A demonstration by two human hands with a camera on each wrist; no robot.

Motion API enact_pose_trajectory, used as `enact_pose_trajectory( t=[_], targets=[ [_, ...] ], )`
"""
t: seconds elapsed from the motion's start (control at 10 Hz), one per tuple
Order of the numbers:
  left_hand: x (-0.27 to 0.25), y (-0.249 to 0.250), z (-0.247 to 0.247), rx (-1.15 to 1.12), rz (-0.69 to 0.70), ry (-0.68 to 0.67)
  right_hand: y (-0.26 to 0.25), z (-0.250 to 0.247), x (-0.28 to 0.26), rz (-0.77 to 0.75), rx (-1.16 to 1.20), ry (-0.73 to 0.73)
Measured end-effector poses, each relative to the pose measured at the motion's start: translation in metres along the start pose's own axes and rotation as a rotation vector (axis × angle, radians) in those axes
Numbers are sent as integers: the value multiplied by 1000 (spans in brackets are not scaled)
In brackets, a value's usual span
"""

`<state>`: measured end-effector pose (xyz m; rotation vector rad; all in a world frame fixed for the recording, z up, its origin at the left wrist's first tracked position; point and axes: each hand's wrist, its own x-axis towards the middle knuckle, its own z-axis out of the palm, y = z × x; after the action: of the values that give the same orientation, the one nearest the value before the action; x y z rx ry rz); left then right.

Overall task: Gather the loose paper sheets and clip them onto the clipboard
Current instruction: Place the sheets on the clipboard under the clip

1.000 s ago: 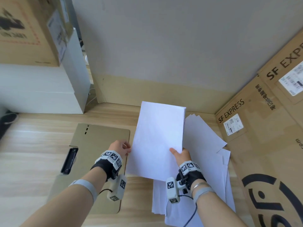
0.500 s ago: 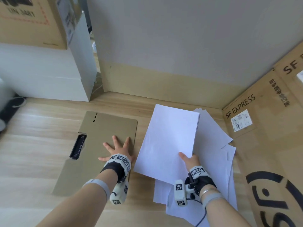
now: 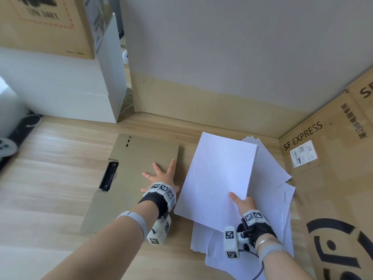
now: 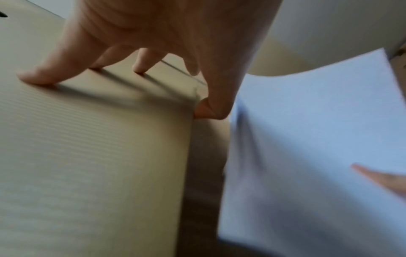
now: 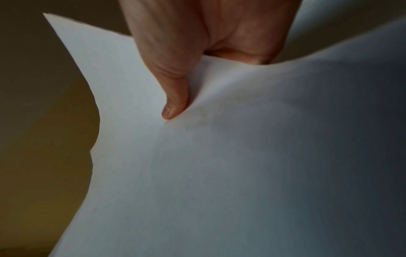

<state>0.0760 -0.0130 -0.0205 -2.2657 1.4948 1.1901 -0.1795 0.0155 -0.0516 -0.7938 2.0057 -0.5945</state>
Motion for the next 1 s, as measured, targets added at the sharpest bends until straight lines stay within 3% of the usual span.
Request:
enact_pose_trajectory(
  t=[0.3, 0.4, 0.5, 0.7, 0.8, 1.0],
  targets=[
    [-55, -15, -122, -5, 243, 36, -38, 34, -5, -74, -17, -97],
    [-74, -33, -158, 40, 236, 71, -49, 57, -5, -103, -23, -134],
    [-82, -65, -186, 74, 210, 123, -61, 84, -11, -124, -40, -187],
    [-69, -145, -228, 245, 31, 341, -75, 129, -20, -133, -123, -256],
    [-56, -181, -236, 223, -75, 422, -75, 147, -20, -107, -154, -261],
    [-11, -246, -211, 273, -210, 439, -66, 167, -29, -40, -248, -260]
  ],
)
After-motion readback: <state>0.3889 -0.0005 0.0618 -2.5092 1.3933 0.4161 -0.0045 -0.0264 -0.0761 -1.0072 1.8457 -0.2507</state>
